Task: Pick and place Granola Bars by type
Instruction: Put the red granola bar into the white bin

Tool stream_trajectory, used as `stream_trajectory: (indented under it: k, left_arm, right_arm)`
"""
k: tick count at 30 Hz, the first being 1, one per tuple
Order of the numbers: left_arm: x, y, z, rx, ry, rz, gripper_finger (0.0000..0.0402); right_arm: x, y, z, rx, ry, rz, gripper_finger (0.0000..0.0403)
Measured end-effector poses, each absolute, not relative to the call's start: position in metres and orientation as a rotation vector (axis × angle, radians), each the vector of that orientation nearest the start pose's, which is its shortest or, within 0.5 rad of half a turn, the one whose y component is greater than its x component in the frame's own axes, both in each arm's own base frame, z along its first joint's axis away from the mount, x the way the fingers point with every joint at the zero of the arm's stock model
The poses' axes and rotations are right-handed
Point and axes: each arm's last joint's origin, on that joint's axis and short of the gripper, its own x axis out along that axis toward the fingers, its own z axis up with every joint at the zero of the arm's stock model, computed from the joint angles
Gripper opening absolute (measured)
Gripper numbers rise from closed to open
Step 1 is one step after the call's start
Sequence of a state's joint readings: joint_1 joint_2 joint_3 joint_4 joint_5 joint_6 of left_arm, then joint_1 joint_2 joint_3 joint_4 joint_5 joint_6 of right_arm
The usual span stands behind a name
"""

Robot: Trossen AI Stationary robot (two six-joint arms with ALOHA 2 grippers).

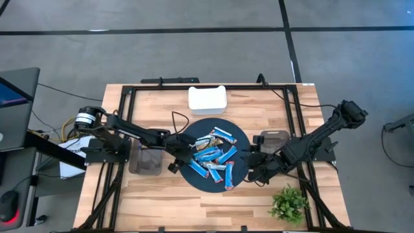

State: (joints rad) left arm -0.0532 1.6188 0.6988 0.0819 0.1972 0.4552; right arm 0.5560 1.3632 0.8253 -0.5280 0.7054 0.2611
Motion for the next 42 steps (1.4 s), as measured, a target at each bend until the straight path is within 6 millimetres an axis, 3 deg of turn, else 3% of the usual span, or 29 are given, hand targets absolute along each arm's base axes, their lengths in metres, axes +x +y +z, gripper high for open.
stream_trajectory:
  k: [16, 35, 42]
  left_arm:
    - [0.2896, -0.0223, 0.1341, 0.245, 0.838, -0.427, 0.0132]
    - [0.2874, -0.0259, 0.1322, 0.283, 0.877, -0.384, 0.019]
    - [0.2858, -0.0255, 0.131, 0.284, 0.898, -0.384, 0.0193]
  right_arm:
    - [0.2239, 0.1171, 0.2103, -0.37, 0.81, -0.241, 0.0129]
    - [0.2248, 0.1176, 0.2112, -0.368, 0.8, -0.237, 0.0129]
    - [0.2249, 0.1177, 0.2113, -0.368, 0.799, -0.237, 0.0129]
